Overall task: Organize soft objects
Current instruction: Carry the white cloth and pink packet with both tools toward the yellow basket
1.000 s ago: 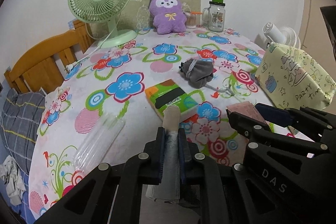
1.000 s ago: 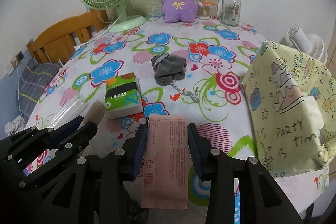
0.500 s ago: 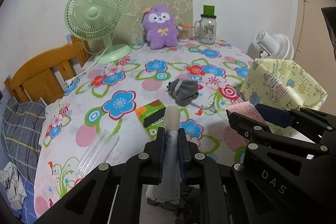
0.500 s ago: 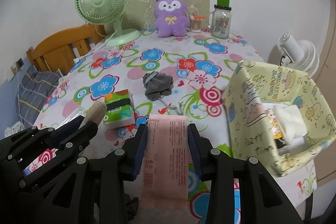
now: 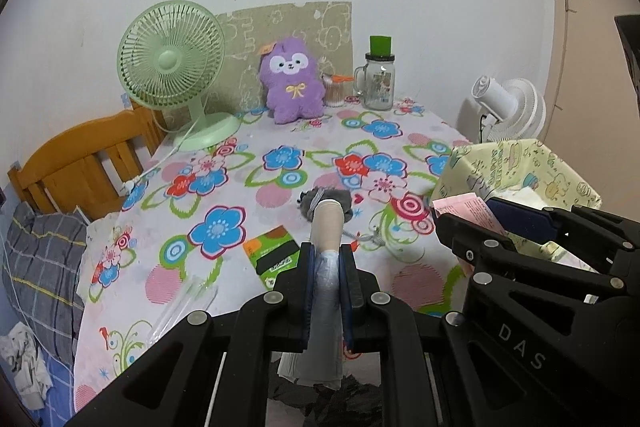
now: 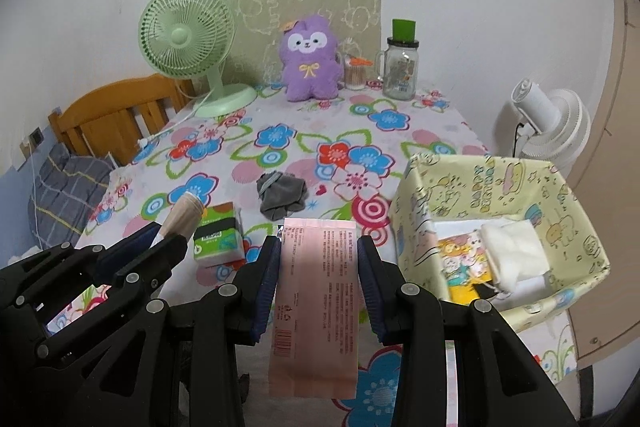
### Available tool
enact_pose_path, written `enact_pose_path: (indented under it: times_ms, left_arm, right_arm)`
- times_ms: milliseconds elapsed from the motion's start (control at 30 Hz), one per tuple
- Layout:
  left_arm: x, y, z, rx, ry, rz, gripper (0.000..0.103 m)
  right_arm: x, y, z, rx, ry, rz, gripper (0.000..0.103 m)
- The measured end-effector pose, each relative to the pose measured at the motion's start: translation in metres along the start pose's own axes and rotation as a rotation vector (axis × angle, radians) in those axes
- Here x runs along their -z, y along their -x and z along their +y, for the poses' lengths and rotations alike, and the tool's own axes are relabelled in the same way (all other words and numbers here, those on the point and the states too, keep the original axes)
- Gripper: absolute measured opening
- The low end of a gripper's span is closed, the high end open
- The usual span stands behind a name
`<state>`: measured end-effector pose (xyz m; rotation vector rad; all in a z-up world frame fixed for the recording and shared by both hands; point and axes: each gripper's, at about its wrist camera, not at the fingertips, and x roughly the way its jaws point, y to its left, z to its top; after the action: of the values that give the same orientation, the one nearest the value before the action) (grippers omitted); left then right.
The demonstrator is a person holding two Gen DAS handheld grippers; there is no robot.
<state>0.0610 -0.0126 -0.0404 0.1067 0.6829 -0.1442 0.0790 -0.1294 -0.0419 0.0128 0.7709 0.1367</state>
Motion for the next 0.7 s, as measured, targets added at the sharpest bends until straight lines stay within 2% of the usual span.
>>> enact_pose_path:
  times_ms: [700]
  left_arm:
    - [-0.029, 0.013, -0.035, 0.013, -0.024, -0.051, 0.009]
  right_arm:
    - [-0.018, 0.027, -0.035, 0.018, -0.026, -0.059, 0.042]
